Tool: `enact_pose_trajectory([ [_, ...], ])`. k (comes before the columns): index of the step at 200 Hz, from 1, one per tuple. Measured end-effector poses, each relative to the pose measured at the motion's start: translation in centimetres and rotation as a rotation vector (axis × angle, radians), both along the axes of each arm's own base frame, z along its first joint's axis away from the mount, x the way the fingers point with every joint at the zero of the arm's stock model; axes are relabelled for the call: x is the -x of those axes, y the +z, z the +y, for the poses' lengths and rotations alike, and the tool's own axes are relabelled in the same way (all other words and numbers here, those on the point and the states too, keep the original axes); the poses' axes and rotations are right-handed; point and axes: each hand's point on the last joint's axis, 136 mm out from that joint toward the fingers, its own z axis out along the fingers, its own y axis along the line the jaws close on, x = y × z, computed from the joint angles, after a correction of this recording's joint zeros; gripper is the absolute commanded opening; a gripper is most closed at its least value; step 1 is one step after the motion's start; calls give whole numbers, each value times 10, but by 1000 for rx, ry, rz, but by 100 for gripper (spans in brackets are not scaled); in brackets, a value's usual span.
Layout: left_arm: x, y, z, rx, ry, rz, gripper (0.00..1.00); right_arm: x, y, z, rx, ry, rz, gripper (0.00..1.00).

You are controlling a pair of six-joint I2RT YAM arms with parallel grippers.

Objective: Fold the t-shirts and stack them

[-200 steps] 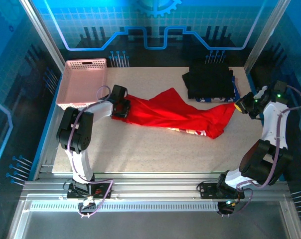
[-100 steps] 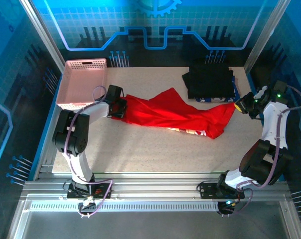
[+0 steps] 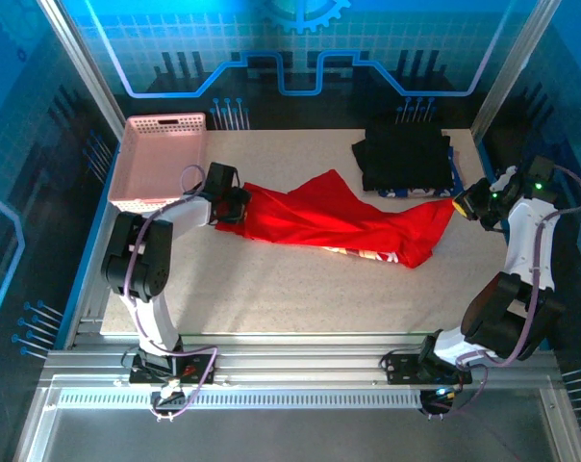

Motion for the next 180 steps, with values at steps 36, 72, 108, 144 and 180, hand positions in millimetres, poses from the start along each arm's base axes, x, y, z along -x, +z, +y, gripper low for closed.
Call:
enact_pose_trajectory([
  [36,1,-14,-2,-1,-8,44,37,0,0,0,1,0,-1,0],
  [72,5,-24,-2,-7,-11,74,19,0,1,0,1,0,-2,0],
  [108,5,-24,-2,-8,-19,72,1,0,0,0,0,0,0,0],
  [144,3,-20,-3,-26,-46,61,0,1,0,-2,1,-5,-1,0],
  [180,-5,10,-5,-46,-90,-11,0,1,1,-4,2,-12,-4,0],
])
